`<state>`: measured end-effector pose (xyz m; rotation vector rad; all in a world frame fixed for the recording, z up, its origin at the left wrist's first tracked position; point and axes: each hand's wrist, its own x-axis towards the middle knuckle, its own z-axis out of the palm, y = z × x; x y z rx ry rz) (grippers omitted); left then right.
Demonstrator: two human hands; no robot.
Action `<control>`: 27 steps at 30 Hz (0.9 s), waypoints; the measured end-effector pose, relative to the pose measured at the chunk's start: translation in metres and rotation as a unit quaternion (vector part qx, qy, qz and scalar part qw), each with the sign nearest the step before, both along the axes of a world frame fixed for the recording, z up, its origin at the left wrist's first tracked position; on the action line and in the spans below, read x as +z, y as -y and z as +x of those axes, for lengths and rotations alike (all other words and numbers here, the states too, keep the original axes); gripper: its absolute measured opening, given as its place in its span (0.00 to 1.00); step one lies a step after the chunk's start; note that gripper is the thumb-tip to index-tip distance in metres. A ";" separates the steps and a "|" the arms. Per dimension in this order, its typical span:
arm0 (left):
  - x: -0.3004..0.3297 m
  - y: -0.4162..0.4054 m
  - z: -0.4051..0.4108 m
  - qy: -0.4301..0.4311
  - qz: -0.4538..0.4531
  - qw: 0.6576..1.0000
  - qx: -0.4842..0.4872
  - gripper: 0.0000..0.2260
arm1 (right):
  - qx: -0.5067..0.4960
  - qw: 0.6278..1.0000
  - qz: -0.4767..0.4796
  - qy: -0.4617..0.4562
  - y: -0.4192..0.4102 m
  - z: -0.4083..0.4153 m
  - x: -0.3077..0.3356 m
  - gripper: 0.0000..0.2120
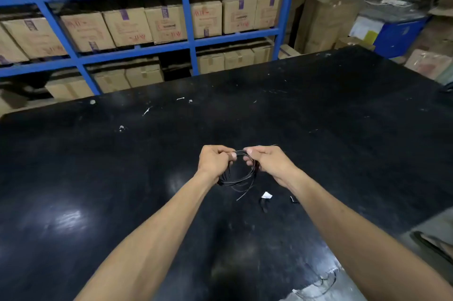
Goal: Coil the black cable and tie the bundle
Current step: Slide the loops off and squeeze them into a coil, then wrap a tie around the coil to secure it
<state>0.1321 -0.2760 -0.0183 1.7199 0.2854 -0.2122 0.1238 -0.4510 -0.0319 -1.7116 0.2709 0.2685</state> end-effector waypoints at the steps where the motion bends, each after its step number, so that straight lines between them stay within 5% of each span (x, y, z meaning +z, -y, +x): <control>1: -0.006 0.009 0.003 0.002 0.008 1.000 0.009 0.11 | 0.004 1.000 -0.021 -0.007 0.012 0.004 -0.005 0.13; 6: -0.035 0.027 0.011 0.001 0.038 0.998 0.053 0.11 | -0.028 0.980 -0.187 -0.069 0.065 0.004 -0.040 0.10; 9: -0.047 0.027 0.014 -0.017 0.047 0.995 0.087 0.05 | 0.040 0.941 -0.298 -0.156 0.076 0.000 -0.070 0.12; 12: -0.052 0.026 0.019 -0.028 0.049 0.992 0.117 0.04 | 0.059 0.925 -0.289 -0.240 0.055 -0.008 -0.098 0.15; 16: -0.049 0.013 0.033 -0.029 0.057 0.988 0.144 0.04 | 0.086 0.884 -0.416 -0.194 0.020 -0.006 -0.123 0.32; 20: -0.048 -0.003 0.045 -0.031 0.075 0.984 0.160 0.04 | 0.157 0.851 -0.465 -0.188 0.010 0.010 -0.133 0.20; 24: -0.052 -0.010 0.054 -0.026 0.079 0.982 0.171 0.07 | 0.133 0.898 -0.388 -0.158 0.014 0.032 -0.121 0.12; 27: -0.052 -0.008 0.060 -0.020 0.087 0.979 0.182 0.06 | 0.033 0.976 -0.195 -0.096 0.023 0.057 -0.094 0.08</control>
